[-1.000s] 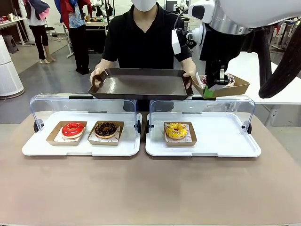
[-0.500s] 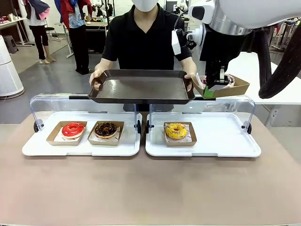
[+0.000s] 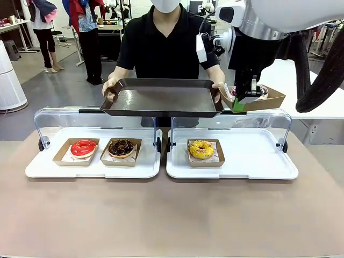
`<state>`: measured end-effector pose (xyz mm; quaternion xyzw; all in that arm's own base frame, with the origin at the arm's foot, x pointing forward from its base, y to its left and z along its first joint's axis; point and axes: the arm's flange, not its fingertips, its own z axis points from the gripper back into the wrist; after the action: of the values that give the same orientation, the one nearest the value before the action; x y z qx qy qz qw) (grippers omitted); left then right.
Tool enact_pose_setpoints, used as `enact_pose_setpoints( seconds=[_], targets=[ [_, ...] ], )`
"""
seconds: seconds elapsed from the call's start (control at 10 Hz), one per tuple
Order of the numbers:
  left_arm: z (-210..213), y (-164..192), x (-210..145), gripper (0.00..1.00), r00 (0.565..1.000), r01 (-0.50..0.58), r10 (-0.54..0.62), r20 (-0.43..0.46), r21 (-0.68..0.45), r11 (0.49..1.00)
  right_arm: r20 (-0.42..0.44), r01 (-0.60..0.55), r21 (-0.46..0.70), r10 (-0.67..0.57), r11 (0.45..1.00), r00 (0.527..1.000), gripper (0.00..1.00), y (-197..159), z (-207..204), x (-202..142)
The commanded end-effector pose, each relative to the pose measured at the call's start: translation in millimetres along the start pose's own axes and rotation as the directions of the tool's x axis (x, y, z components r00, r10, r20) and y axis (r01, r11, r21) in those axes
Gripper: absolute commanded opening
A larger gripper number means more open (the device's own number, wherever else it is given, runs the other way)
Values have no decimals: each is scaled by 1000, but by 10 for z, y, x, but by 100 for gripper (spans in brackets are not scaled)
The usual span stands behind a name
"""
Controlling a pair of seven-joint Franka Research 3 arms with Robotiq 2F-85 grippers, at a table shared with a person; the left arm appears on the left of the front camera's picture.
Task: Provide the desired donut to the person.
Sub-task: Place the picked Paper togo box onto the Handle tray extended by the person.
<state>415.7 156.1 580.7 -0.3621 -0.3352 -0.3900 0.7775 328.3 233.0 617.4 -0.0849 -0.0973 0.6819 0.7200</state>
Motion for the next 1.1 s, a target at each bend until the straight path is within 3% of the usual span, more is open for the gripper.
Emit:
enact_pose_setpoints(
  seconds=[0.0, 0.1, 0.6, 1.0],
  targets=[
    [16, -13, 3, 100, 1000, 3, -3, 5, 0, 1000, -5, -1, -3, 1, 1000, 1000, 0, 38, -20, -26],
    [16, -13, 3, 100, 1000, 3, -3, 5, 0, 1000, 0, 0, 0, 0, 1000, 1000, 2, 0, 0, 0],
    [16, -13, 3, 100, 1000, 3, -3, 5, 0, 1000, -18, -10, -47, 9, 999, 1000, 2, -389, 327, 800],
    [16, -13, 3, 100, 1000, 3, -3, 5, 0, 1000, -15, 16, -67, -18, 998, 1000, 2, -830, 162, 1291]
  ],
)
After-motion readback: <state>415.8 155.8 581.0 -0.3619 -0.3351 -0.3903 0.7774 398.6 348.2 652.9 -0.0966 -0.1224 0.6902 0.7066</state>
